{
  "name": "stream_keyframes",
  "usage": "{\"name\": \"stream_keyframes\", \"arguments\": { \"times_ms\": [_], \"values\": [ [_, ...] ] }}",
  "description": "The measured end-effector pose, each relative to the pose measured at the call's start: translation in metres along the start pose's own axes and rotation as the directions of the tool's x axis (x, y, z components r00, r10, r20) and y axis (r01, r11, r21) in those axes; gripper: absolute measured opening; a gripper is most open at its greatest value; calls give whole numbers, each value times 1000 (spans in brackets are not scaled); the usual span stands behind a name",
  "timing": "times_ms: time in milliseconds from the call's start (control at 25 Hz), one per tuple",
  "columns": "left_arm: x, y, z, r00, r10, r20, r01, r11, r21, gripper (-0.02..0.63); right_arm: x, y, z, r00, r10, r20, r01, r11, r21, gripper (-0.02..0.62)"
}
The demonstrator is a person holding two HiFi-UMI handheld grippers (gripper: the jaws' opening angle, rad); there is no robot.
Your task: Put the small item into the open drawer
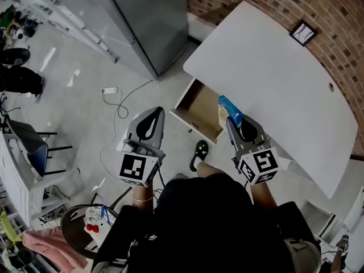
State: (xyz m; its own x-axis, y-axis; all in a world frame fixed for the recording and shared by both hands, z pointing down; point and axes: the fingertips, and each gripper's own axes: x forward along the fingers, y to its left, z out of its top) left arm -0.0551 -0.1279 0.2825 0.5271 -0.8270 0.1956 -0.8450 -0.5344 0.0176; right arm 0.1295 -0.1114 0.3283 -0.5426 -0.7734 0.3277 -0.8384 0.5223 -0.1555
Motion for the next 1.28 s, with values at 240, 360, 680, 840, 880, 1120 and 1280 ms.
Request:
{"name": "stream_keyframes", "arguments": {
  "times_ms": [240,360,680,840,880,1120,1280],
  "values": [
    [13,14,-18,999,33,-37,-33,999,1,-9,19,-12,-15,999,15,-51,-16,1000,-24,95],
    [12,22,-29,997,36,-68,-37,999,-12,-9,26,-9,-24,996,15,-90,-18,999,-31,95],
    [24,37,-54,996,-29,-84,24,998,-60,-9,49,-4,-49,986,-2,-167,-9,998,-62,95],
    [31,39,-70,994,-56,-96,49,996,-74,-9,61,-6,-69,980,-14,-197,-1,997,-73,95],
    [32,39,-74,993,-61,-99,54,996,-76,-9,63,-7,-75,978,-19,-206,2,997,-82,95],
    [39,41,-96,991,-80,-107,70,993,-93,-9,75,-15,-111,962,-47,-268,12,992,-128,95],
    [49,41,-109,989,-94,-112,83,991,-101,-9,87,-17,-126,956,-33,-292,-12,989,-150,95]
  ]
}}
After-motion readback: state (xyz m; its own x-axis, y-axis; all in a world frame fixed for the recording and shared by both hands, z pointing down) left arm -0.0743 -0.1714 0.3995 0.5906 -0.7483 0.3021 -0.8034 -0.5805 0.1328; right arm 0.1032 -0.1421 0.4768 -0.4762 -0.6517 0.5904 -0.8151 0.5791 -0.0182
